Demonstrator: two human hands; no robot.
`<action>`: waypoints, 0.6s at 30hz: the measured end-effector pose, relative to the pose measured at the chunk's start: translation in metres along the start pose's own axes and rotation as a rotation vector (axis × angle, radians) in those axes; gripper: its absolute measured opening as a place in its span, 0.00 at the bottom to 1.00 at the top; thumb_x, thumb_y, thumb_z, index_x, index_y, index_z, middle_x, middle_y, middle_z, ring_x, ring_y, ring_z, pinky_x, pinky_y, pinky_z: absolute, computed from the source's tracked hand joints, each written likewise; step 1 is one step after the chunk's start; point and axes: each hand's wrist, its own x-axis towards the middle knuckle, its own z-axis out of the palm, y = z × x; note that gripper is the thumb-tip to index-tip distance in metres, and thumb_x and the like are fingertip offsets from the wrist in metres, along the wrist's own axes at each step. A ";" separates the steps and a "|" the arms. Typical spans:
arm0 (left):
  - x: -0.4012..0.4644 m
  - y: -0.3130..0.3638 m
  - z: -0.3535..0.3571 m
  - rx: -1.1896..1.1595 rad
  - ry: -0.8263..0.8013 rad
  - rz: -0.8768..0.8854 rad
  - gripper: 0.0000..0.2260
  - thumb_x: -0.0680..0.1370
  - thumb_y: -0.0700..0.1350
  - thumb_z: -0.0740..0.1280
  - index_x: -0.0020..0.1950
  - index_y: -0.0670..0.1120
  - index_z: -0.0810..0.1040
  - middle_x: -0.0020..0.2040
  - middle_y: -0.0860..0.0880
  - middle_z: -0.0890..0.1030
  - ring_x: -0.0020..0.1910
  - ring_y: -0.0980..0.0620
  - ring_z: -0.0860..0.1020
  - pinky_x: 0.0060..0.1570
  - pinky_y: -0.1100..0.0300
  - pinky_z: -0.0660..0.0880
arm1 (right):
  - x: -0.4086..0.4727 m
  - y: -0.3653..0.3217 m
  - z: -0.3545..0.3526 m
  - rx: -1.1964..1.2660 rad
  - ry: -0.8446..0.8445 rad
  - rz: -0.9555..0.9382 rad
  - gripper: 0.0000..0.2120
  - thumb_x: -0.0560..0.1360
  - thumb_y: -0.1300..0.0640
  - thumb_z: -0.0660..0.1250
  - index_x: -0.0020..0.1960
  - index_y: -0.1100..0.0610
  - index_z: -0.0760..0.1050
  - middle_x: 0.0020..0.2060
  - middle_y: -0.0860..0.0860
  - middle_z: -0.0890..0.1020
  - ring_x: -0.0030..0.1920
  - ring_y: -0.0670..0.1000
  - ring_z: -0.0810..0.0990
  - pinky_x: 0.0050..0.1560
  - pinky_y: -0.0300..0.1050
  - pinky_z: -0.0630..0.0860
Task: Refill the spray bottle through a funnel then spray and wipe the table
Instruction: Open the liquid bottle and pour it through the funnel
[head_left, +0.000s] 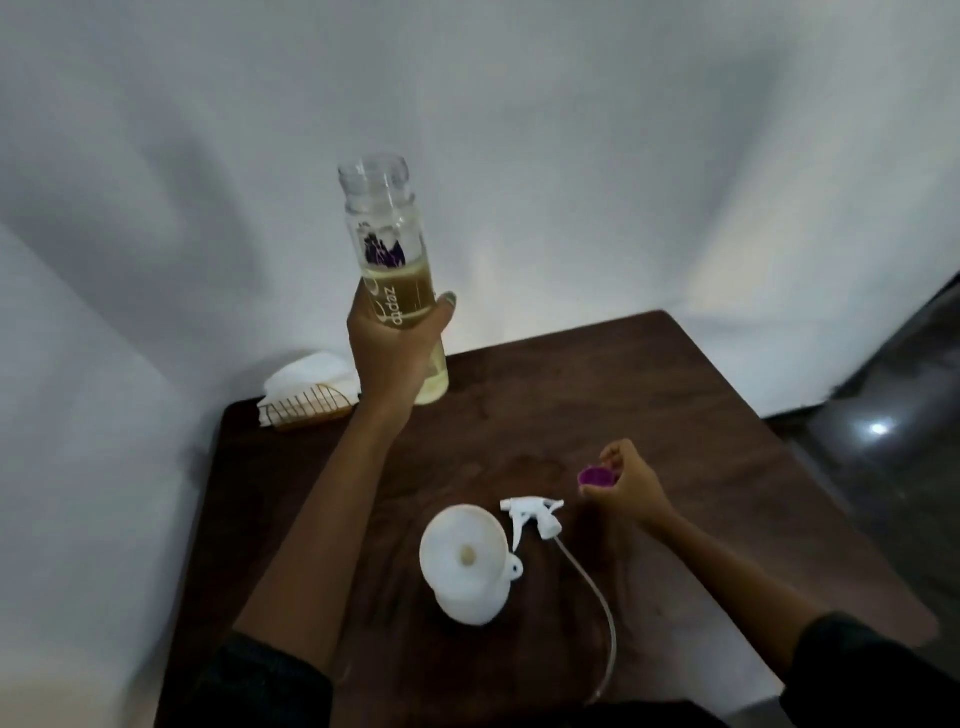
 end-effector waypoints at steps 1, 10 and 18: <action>0.000 -0.002 0.000 0.004 0.000 -0.006 0.17 0.66 0.42 0.77 0.51 0.44 0.76 0.45 0.46 0.82 0.42 0.53 0.82 0.46 0.59 0.79 | -0.008 0.012 0.006 -0.029 0.004 0.028 0.24 0.60 0.57 0.79 0.49 0.56 0.69 0.44 0.51 0.77 0.45 0.52 0.77 0.42 0.45 0.74; -0.002 -0.009 0.003 0.006 -0.016 -0.046 0.16 0.66 0.41 0.77 0.50 0.44 0.75 0.44 0.46 0.82 0.40 0.54 0.81 0.45 0.60 0.79 | -0.038 0.042 0.026 -0.382 -0.019 0.168 0.26 0.61 0.46 0.77 0.52 0.48 0.67 0.51 0.45 0.76 0.57 0.51 0.72 0.53 0.50 0.64; -0.003 -0.010 0.004 0.027 -0.018 -0.054 0.19 0.66 0.42 0.77 0.53 0.40 0.76 0.46 0.43 0.83 0.42 0.51 0.82 0.46 0.59 0.79 | -0.003 -0.035 0.012 0.042 0.170 0.059 0.19 0.67 0.43 0.71 0.55 0.47 0.70 0.53 0.48 0.75 0.57 0.51 0.72 0.57 0.53 0.66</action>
